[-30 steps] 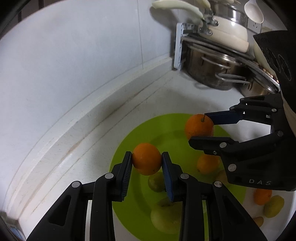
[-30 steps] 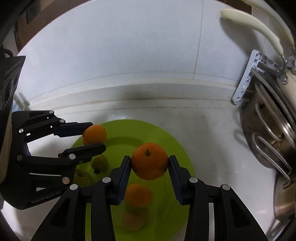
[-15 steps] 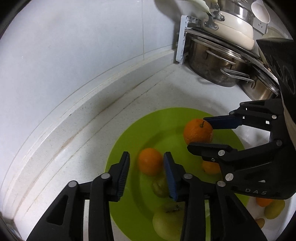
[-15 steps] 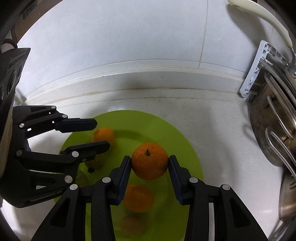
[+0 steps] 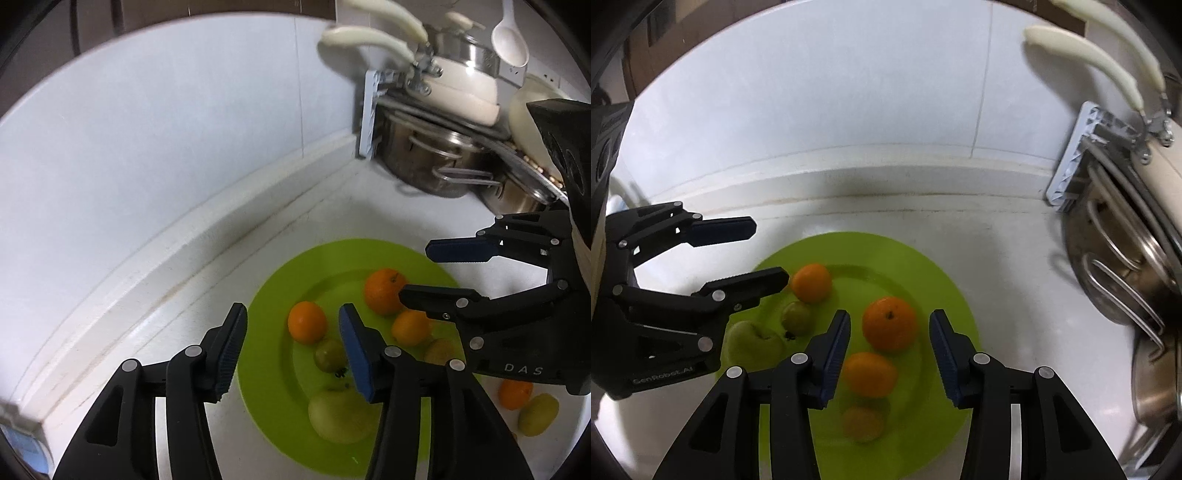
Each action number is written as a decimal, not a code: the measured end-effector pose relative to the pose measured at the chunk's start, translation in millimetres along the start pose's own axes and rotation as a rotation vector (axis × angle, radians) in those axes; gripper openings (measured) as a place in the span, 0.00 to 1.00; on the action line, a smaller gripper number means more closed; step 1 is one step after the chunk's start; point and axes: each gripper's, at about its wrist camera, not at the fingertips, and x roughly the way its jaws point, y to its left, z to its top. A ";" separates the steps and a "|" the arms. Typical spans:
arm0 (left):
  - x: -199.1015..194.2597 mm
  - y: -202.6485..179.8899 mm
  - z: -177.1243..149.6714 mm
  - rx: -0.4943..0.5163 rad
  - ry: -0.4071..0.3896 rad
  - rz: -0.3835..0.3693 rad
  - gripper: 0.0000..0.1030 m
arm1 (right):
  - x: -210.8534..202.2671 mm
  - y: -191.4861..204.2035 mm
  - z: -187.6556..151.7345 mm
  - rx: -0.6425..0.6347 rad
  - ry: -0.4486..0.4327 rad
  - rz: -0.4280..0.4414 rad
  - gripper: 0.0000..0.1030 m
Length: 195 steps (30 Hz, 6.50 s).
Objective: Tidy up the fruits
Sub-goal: 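Open left tool to set the orange on the plate while right tool releases the tomato, then pull both open tools back from the plate toward the loose fruits, then grasp the small brown fruit with left tool while right tool grasps the yellow-green pear, then carry the brown fruit with left tool over the plate while right tool carries the pear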
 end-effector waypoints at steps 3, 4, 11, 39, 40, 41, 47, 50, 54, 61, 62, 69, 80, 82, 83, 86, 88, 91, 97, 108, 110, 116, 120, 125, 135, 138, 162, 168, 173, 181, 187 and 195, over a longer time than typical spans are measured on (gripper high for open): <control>-19.5 -4.2 0.1 0.002 -0.030 0.006 0.53 | -17.6 3.5 -3.1 0.013 -0.031 -0.001 0.44; -24.7 -5.8 0.6 0.001 -0.040 0.007 0.54 | -25.9 5.1 -4.7 0.013 -0.045 -0.004 0.44; -77.8 -20.6 -4.6 -0.014 -0.123 -0.007 0.57 | -81.2 17.5 -19.7 0.018 -0.142 -0.054 0.44; -191.2 -117.0 -81.3 0.122 -0.254 -0.089 0.67 | -222.1 37.8 -139.9 0.091 -0.307 -0.200 0.58; -190.7 -119.0 -83.3 0.126 -0.254 -0.092 0.67 | -222.6 37.2 -143.7 0.092 -0.303 -0.202 0.58; -189.6 -121.6 -86.1 0.129 -0.250 -0.096 0.67 | -222.7 37.3 -147.8 0.091 -0.297 -0.207 0.58; -187.1 -132.4 -99.9 0.146 -0.259 -0.122 0.67 | -221.6 38.1 -164.6 0.077 -0.272 -0.219 0.59; -185.8 -135.7 -104.8 0.164 -0.267 -0.119 0.67 | -218.7 36.9 -172.2 0.072 -0.259 -0.219 0.58; -179.0 -139.5 -111.8 0.176 -0.268 -0.129 0.67 | -210.2 35.4 -180.4 0.077 -0.234 -0.211 0.58; -154.9 -137.8 -123.3 0.197 -0.235 -0.149 0.67 | -186.6 34.3 -192.6 0.060 -0.166 -0.236 0.58; -151.6 -138.5 -124.5 0.205 -0.229 -0.151 0.67 | -182.7 34.9 -194.0 0.050 -0.159 -0.242 0.58; -126.6 -145.1 -134.4 0.299 -0.186 -0.181 0.67 | -153.3 36.6 -203.9 0.007 -0.088 -0.223 0.58; -83.7 -155.9 -135.0 0.345 -0.081 -0.258 0.61 | -120.1 25.0 -209.3 0.024 0.013 -0.148 0.58; -77.7 -157.2 -134.3 0.343 -0.065 -0.273 0.59 | -115.9 22.7 -208.7 0.024 0.023 -0.143 0.58; -75.1 -158.1 -133.9 0.342 -0.058 -0.284 0.58 | -114.6 21.5 -208.4 0.024 0.026 -0.139 0.58; -69.4 -162.3 -132.7 0.341 -0.046 -0.300 0.54 | -111.4 19.2 -208.3 0.026 0.034 -0.127 0.58; -66.3 -163.9 -131.6 0.335 -0.037 -0.316 0.50 | -108.9 17.7 -207.4 0.031 0.042 -0.111 0.58; -60.8 -164.7 -131.4 0.326 -0.015 -0.341 0.45 | -105.7 14.6 -206.5 0.043 0.046 -0.093 0.59; -54.0 -167.2 -132.0 0.314 0.016 -0.377 0.33 | -99.4 11.5 -204.6 0.045 0.060 -0.075 0.58; -58.3 -163.4 -132.3 0.280 0.015 -0.349 0.28 | -95.5 6.8 -202.1 0.069 0.050 -0.059 0.58; -60.4 -161.4 -132.8 0.265 0.015 -0.340 0.28 | -95.9 6.9 -202.4 0.070 0.048 -0.060 0.58; -67.1 -157.2 -132.4 0.220 0.008 -0.323 0.28 | -97.3 8.8 -202.4 0.064 0.039 -0.048 0.48; -72.2 -154.4 -132.6 0.199 0.000 -0.314 0.28 | -97.7 9.6 -203.2 0.075 0.038 -0.053 0.48; -79.9 -150.4 -132.5 0.174 -0.014 -0.303 0.28 | -104.5 10.9 -203.9 0.095 0.020 -0.055 0.48; -108.4 -140.5 -131.8 0.117 -0.076 -0.277 0.28 | -131.6 21.8 -200.3 0.111 -0.039 -0.066 0.48; -116.5 -136.3 -131.6 0.110 -0.094 -0.268 0.28 | -139.8 25.7 -197.6 0.112 -0.061 -0.069 0.48; -150.2 -86.0 -94.5 0.054 -0.245 -0.141 0.28 | -160.4 42.7 -131.0 0.111 -0.215 -0.075 0.48; -144.5 -76.1 -78.6 0.048 -0.255 -0.127 0.28 | -151.9 38.5 -106.6 0.094 -0.219 -0.073 0.48; -135.4 -68.3 -65.6 0.039 -0.249 -0.123 0.28 | -141.6 33.6 -84.6 0.072 -0.211 -0.063 0.48; -108.0 -49.5 -38.3 0.016 -0.216 -0.119 0.28 | -116.8 25.0 -52.9 0.040 -0.192 -0.046 0.48; -79.7 -34.3 -23.1 0.005 -0.179 -0.106 0.28 | -92.8 16.8 -34.0 0.030 -0.162 -0.039 0.48; -43.9 -9.2 -17.2 -0.013 -0.115 -0.077 0.28 | -54.6 23.1 -13.6 -0.016 -0.115 -0.011 0.48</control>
